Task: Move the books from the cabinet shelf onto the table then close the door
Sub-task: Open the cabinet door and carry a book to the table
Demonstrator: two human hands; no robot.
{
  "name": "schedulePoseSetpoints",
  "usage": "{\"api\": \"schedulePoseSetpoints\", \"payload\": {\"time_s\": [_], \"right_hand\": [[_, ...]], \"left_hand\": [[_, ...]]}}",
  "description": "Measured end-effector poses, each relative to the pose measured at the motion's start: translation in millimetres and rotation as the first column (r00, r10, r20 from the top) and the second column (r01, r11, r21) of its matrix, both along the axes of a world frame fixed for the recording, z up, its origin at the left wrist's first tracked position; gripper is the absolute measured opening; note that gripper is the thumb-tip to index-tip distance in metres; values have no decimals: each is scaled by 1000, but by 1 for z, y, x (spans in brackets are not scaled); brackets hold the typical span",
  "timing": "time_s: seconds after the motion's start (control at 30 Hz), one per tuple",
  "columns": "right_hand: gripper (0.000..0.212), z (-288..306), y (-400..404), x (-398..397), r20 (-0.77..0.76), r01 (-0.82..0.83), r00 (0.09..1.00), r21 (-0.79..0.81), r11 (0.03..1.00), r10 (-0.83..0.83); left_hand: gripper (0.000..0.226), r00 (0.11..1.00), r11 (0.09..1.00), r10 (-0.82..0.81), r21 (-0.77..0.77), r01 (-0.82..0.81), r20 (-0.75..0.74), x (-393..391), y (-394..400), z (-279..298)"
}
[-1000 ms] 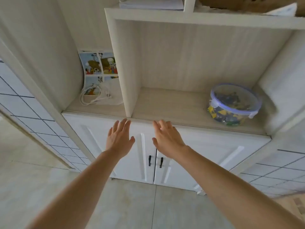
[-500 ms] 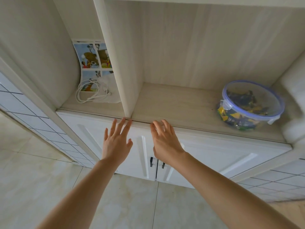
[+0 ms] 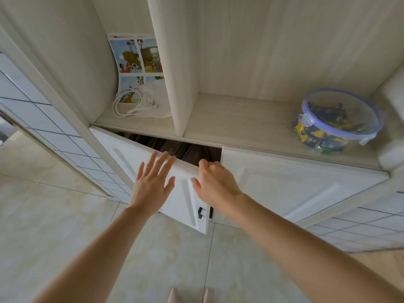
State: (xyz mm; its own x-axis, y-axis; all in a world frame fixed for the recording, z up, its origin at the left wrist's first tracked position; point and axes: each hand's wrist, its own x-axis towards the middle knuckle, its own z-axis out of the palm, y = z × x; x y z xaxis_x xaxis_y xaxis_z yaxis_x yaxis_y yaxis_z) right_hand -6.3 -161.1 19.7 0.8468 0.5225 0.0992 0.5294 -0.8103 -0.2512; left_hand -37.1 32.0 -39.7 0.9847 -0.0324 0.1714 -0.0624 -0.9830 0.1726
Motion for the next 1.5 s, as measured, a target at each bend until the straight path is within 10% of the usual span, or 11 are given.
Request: {"api": "schedulePoseSetpoints", "payload": {"time_s": [0.23,0.47,0.67,1.1,1.3,1.5], "right_hand": [[35,12,24,-17,-336,4,942,47,999,12],[37,5,50,-46,-593,101,805,104,990,-20],[43,-29,80,-96,-939,603,306,65,795,-155],[72,-35,219,-177,-986,653,15,137,745,168],[81,-26,303,-193,-978,673,-11,146,725,207],[80,-25,374,-199,-970,786,-21,133,603,242]], "left_hand": [[41,953,912,259,-365,-188,156,-20,5,6],[81,914,655,400,-675,-340,-73,-32,23,3],[101,925,665,262,-643,-380,-275,-49,72,10],[69,939,493,37,-811,-315,-342,-90,194,19],[71,912,689,-99,-689,-225,-397,-97,258,27],[76,908,687,-129,-696,-209,-399,-89,307,30]]}}
